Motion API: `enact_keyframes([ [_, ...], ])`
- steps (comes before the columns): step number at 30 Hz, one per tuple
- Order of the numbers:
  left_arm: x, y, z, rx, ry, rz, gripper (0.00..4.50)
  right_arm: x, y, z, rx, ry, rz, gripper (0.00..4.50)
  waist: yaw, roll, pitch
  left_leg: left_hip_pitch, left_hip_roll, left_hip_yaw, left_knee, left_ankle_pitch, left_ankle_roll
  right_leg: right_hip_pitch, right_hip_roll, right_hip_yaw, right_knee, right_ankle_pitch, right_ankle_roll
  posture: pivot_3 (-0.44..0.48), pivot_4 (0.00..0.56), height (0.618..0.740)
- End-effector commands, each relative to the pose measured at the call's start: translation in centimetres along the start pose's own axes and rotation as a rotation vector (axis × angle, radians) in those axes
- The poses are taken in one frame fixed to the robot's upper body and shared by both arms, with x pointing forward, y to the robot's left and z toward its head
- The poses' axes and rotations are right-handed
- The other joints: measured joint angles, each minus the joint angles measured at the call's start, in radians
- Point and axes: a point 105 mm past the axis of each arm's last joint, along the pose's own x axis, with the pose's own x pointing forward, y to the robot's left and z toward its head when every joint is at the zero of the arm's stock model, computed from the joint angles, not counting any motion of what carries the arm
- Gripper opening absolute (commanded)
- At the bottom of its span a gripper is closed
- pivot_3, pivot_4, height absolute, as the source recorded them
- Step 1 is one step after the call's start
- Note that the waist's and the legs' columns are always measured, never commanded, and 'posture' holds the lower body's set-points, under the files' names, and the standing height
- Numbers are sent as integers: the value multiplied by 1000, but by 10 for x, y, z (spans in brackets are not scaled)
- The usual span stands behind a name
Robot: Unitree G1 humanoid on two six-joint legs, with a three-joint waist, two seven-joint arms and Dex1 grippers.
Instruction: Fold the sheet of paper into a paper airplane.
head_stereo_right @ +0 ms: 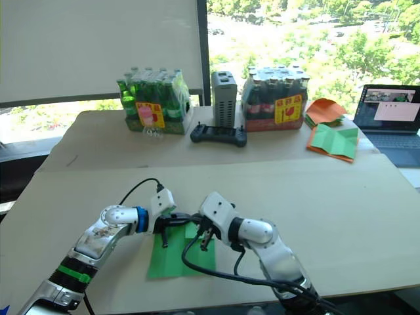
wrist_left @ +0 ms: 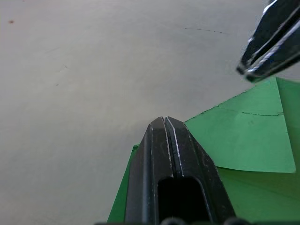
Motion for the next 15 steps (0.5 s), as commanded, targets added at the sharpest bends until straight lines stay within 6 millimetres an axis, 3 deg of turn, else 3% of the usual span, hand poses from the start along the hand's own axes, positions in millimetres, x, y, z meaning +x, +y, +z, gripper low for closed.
enact_keyframes([
  [1,1,-7,-20,-37,75,-19,0,9,0,5,-25,-4,-7,37,0,0,0,0,0,0,0,0,0,0,0,0,0,0,0,0,150,728],
  [11,1,-7,-19,-38,70,-12,0,22,4,-5,-19,45,-6,37,-1,0,0,0,0,0,0,0,0,0,0,0,0,0,0,0,150,728],
  [15,1,-7,-18,-34,70,-11,0,22,1,-24,4,121,-34,37,-1,0,0,0,0,0,0,0,0,0,0,0,0,0,0,0,150,728],
])
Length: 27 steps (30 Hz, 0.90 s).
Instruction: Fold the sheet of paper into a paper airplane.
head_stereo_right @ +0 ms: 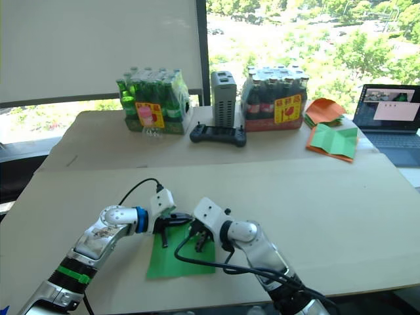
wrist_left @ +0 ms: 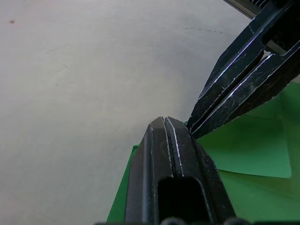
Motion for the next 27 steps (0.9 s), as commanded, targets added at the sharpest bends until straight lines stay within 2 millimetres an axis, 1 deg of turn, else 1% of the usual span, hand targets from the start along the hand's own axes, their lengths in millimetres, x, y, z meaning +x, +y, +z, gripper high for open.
enact_keyframes([
  [1,1,-7,-18,-32,71,-17,0,1,-3,-9,8,47,-26,37,0,0,0,0,0,0,0,0,0,0,0,0,0,0,0,0,150,728],
  [6,2,-8,-18,-29,70,-19,0,1,-4,-21,22,91,-24,37,0,0,0,2,0,0,-1,0,0,1,0,0,0,0,0,0,150,728],
  [13,1,-9,-19,-27,71,-18,0,0,1,-26,42,111,-9,37,1,0,0,7,0,1,-5,0,0,4,0,0,-1,0,0,0,150,728],
  [20,0,-8,-17,-21,70,-13,0,-9,7,-38,45,150,15,37,3,0,-1,8,0,1,-6,0,0,5,0,0,-3,0,0,0,150,728],
  [27,0,-8,-17,-18,72,-13,0,-17,13,-48,58,180,25,37,3,1,-3,10,1,1,-9,0,0,9,0,-1,-9,0,0,0,150,728],
])
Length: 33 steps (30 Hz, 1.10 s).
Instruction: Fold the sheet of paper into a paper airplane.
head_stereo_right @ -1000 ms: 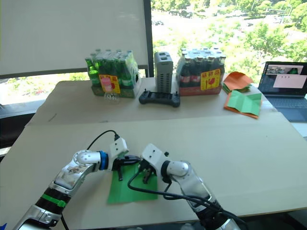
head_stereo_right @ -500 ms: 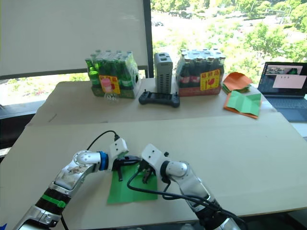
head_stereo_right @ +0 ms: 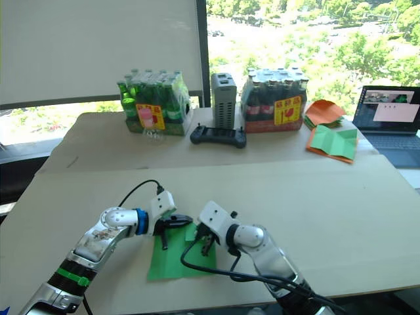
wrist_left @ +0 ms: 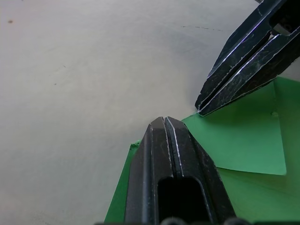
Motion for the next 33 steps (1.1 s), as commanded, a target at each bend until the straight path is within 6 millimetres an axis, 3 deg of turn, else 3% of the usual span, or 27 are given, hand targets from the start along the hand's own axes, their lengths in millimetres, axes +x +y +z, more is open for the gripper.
enact_keyframes([
  [1,0,-5,-16,-23,63,-13,0,-2,12,-33,68,129,40,37,0,0,0,0,0,0,0,0,0,0,0,0,0,0,0,0,150,728],
  [33,-2,-2,-18,-18,71,-12,0,-46,26,-68,143,251,31,37,7,-1,-3,6,0,0,-4,-1,1,6,0,-1,-4,0,0,0,150,728],
])
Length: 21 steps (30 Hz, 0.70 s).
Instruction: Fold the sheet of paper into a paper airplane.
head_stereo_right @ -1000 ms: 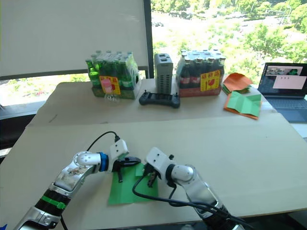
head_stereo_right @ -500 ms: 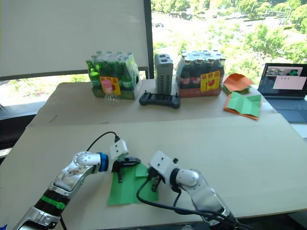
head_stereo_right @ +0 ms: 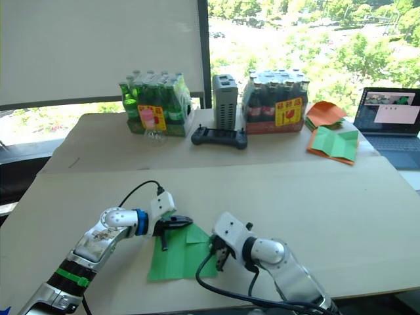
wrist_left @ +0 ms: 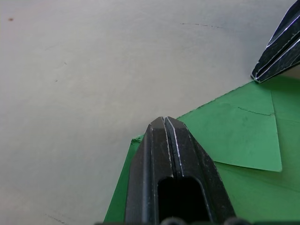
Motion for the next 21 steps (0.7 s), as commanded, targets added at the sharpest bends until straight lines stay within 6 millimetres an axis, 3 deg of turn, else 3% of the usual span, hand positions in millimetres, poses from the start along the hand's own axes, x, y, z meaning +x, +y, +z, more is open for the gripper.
enact_keyframes([
  [1,-1,-1,-16,-20,63,-5,0,-4,11,-46,102,186,36,37,1,0,0,0,0,0,0,0,0,0,0,0,0,0,0,0,150,728],
  [13,0,0,-16,-18,61,-4,0,-7,7,-36,90,165,23,37,8,0,0,0,0,0,0,0,0,1,0,0,0,0,0,0,150,728],
  [16,1,1,-15,-16,56,0,0,-11,-6,-15,63,97,-5,37,9,0,0,0,0,0,0,0,0,1,0,0,0,0,0,0,150,728],
  [21,2,2,-13,-14,46,4,0,-18,-6,48,143,-240,53,37,7,0,1,-1,1,0,0,0,0,-1,0,0,0,0,0,0,150,728],
])
